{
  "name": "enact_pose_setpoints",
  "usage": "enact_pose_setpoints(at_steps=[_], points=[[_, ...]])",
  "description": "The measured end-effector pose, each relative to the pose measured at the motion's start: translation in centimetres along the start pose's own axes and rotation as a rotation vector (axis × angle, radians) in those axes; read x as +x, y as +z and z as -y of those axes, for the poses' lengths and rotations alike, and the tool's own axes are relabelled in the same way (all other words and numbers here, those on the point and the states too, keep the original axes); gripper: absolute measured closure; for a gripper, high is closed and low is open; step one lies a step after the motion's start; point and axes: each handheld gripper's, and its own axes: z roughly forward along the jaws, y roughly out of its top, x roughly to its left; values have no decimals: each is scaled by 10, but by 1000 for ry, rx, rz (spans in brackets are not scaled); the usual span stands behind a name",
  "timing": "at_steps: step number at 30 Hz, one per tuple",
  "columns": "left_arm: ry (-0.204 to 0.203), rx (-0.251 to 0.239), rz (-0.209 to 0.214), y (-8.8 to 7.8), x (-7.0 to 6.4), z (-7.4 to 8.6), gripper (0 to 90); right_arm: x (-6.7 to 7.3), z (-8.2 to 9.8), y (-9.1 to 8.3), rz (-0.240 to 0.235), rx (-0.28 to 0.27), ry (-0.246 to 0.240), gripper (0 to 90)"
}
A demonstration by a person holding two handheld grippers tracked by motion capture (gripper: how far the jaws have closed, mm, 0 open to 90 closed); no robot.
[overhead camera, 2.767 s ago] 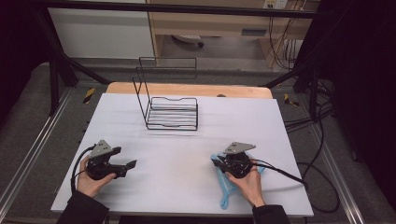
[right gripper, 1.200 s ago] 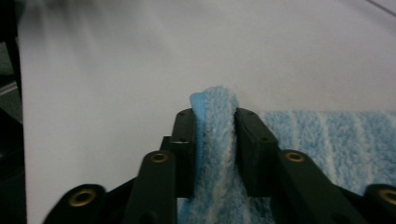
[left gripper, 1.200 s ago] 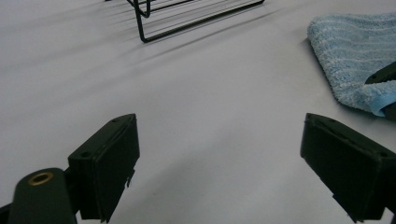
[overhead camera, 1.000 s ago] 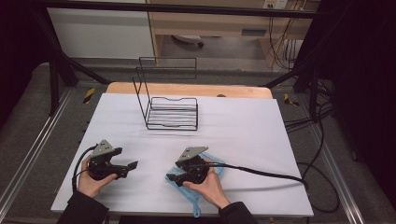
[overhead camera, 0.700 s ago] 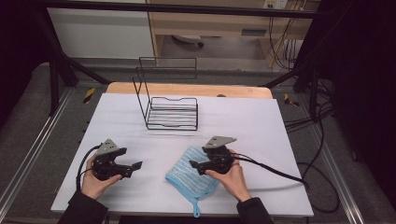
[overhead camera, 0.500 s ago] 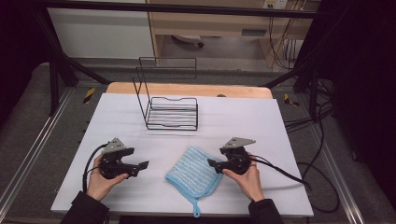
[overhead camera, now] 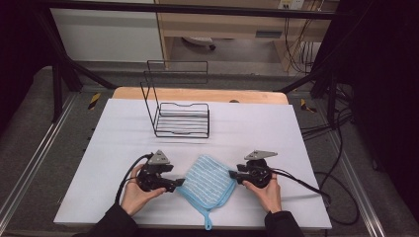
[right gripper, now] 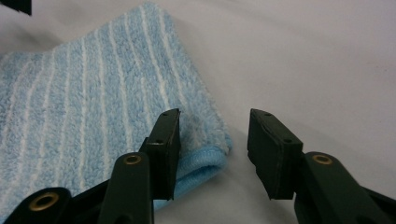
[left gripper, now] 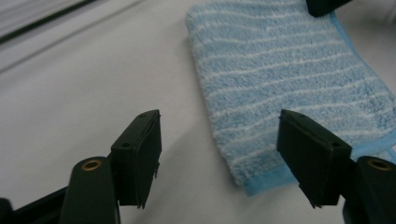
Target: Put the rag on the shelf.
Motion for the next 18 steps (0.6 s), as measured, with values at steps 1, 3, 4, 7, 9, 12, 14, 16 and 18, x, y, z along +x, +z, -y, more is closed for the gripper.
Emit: enact_pose_setpoints(at_steps=[1,3,4,7,9,12,14,16,18], points=[[6,15,6,2,-1,1,368,0,1,0,-1,3,8,577],[7,37,15,6,-3,5,445,1,3,2,0,18,14,601],[6,45,20,7,-3,7,445,1,3,2,0,18,14,601],[-22,57,43,7,-1,10,506,2,3,4,-7,21,22,628],[-38,67,53,7,-1,12,559,1,4,5,-12,27,31,640],[-65,71,65,8,-2,14,629,1,4,7,-20,30,47,679],[-81,74,81,8,-3,14,683,1,3,8,-29,32,50,713],[-93,77,77,8,-4,15,749,0,2,9,-46,31,52,772],[-99,81,69,7,-6,15,767,0,1,9,-53,31,56,789]])
